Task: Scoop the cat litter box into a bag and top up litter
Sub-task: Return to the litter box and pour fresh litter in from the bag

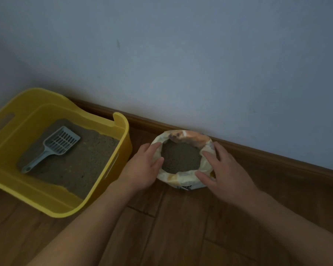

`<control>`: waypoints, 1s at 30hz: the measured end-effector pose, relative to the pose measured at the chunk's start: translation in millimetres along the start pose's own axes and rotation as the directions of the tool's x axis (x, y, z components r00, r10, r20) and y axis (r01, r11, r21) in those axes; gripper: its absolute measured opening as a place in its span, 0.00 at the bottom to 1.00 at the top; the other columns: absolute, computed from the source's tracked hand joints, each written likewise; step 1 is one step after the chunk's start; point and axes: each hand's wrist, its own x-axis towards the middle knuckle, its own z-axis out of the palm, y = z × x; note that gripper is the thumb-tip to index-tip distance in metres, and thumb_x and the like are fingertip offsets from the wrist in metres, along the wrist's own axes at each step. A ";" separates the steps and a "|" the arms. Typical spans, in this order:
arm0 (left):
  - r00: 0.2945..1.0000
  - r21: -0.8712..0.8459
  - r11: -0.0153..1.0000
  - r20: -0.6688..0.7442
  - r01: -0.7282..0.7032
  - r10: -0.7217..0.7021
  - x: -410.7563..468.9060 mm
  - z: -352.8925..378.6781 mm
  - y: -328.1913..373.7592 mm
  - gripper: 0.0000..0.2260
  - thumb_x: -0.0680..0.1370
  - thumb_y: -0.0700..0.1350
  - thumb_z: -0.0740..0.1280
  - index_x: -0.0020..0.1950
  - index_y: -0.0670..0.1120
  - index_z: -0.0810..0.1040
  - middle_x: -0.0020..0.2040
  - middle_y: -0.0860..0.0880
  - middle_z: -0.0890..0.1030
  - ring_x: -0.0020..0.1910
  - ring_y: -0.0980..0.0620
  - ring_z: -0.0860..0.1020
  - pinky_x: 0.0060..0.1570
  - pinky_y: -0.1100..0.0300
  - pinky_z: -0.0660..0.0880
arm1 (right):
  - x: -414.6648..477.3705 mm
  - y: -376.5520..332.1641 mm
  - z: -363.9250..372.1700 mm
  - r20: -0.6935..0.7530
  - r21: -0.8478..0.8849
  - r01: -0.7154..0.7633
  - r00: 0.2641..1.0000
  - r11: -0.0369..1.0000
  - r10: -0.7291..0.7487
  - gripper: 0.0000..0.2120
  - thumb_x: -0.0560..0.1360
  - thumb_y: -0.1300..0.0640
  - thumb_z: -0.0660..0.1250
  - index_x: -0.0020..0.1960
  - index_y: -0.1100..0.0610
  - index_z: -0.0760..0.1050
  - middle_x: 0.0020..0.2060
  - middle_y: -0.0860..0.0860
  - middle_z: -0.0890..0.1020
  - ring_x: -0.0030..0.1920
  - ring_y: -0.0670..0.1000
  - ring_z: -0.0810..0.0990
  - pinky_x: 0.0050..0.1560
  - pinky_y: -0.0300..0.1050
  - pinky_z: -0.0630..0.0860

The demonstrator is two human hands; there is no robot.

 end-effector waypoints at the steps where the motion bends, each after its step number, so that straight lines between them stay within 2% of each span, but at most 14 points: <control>1: 1.000 -0.013 1.000 -0.015 -0.008 0.007 2.3 3.7 -1.3 0.25 0.82 0.54 0.59 0.78 0.57 0.58 0.77 0.53 0.60 0.71 0.51 0.67 0.66 0.58 0.67 | 1.5 1.4 3.1 0.007 0.020 -0.003 1.000 1.000 0.003 0.34 0.76 0.30 0.53 0.78 0.45 0.56 0.80 0.50 0.47 0.78 0.52 0.51 0.72 0.48 0.62; 5: 0.998 -0.063 0.998 -0.065 -0.019 0.015 11.5 11.5 -2.6 0.24 0.82 0.50 0.61 0.77 0.55 0.61 0.75 0.51 0.65 0.70 0.52 0.68 0.63 0.63 0.63 | 6.1 5.1 8.7 0.039 0.081 -0.012 0.999 0.997 0.009 0.38 0.73 0.27 0.54 0.78 0.43 0.57 0.80 0.50 0.44 0.79 0.52 0.49 0.73 0.49 0.60; 10: 0.992 -0.069 0.996 -0.121 -0.050 0.042 16.1 16.2 -4.9 0.23 0.81 0.43 0.62 0.76 0.53 0.65 0.71 0.50 0.69 0.67 0.52 0.70 0.62 0.64 0.64 | 7.1 4.0 12.4 0.061 0.092 0.008 0.998 0.996 -0.014 0.44 0.68 0.23 0.57 0.77 0.43 0.59 0.80 0.50 0.41 0.79 0.52 0.47 0.74 0.49 0.58; 15: 0.990 -0.090 0.995 -0.140 -0.042 0.030 18.5 20.3 -8.3 0.23 0.81 0.43 0.61 0.76 0.53 0.65 0.70 0.49 0.70 0.66 0.53 0.70 0.62 0.65 0.63 | 6.6 8.8 18.1 0.063 0.099 0.035 0.997 0.994 -0.041 0.45 0.64 0.25 0.66 0.75 0.46 0.64 0.79 0.49 0.39 0.78 0.51 0.51 0.73 0.44 0.58; 19: 0.992 -0.108 0.994 -0.125 -0.014 0.001 18.6 21.4 -6.1 0.23 0.81 0.43 0.60 0.76 0.55 0.63 0.67 0.46 0.72 0.59 0.52 0.73 0.57 0.64 0.65 | 9.4 15.8 30.2 -0.036 0.101 0.091 0.996 0.991 -0.088 0.33 0.66 0.33 0.72 0.65 0.49 0.75 0.79 0.53 0.49 0.75 0.54 0.62 0.66 0.45 0.69; 22: 0.993 -0.125 0.992 -0.119 0.008 -0.023 17.9 22.5 -5.1 0.24 0.82 0.42 0.60 0.77 0.56 0.62 0.66 0.45 0.73 0.65 0.47 0.72 0.62 0.59 0.69 | 12.4 15.4 35.6 -0.096 0.124 0.094 0.992 0.988 -0.082 0.19 0.68 0.44 0.76 0.55 0.50 0.79 0.76 0.55 0.59 0.68 0.54 0.71 0.56 0.43 0.74; 24: 0.991 -0.127 0.992 -0.128 0.019 -0.035 18.1 24.1 -5.3 0.24 0.81 0.42 0.60 0.77 0.56 0.62 0.62 0.45 0.73 0.61 0.46 0.74 0.61 0.56 0.72 | 13.5 14.4 37.3 -0.119 0.135 0.083 0.991 0.987 -0.067 0.14 0.68 0.50 0.76 0.52 0.51 0.79 0.68 0.54 0.68 0.59 0.54 0.76 0.48 0.41 0.73; 26: 0.987 -0.131 0.991 -0.151 0.031 -0.051 18.7 25.8 -5.0 0.24 0.81 0.41 0.60 0.77 0.55 0.63 0.59 0.47 0.74 0.53 0.51 0.75 0.54 0.58 0.73 | 13.9 14.8 38.3 -0.131 0.146 0.073 0.990 0.987 -0.053 0.10 0.69 0.53 0.75 0.49 0.52 0.79 0.61 0.53 0.72 0.51 0.51 0.76 0.42 0.40 0.70; 28: 0.982 -0.121 0.992 -0.176 0.043 -0.064 18.2 26.4 -3.5 0.25 0.81 0.40 0.59 0.77 0.53 0.63 0.55 0.48 0.73 0.48 0.55 0.73 0.49 0.62 0.70 | 13.7 16.4 39.3 -0.150 0.144 0.077 0.987 0.987 -0.055 0.07 0.69 0.56 0.75 0.45 0.53 0.79 0.58 0.53 0.74 0.45 0.47 0.73 0.36 0.36 0.67; 30: 0.976 -0.106 0.993 -0.205 0.053 -0.074 17.0 26.0 -0.5 0.25 0.81 0.40 0.59 0.77 0.52 0.63 0.52 0.49 0.72 0.46 0.56 0.71 0.48 0.63 0.67 | 12.6 18.1 40.6 -0.175 0.152 0.091 0.983 0.984 -0.064 0.06 0.68 0.58 0.76 0.41 0.54 0.79 0.57 0.54 0.76 0.43 0.47 0.73 0.33 0.33 0.64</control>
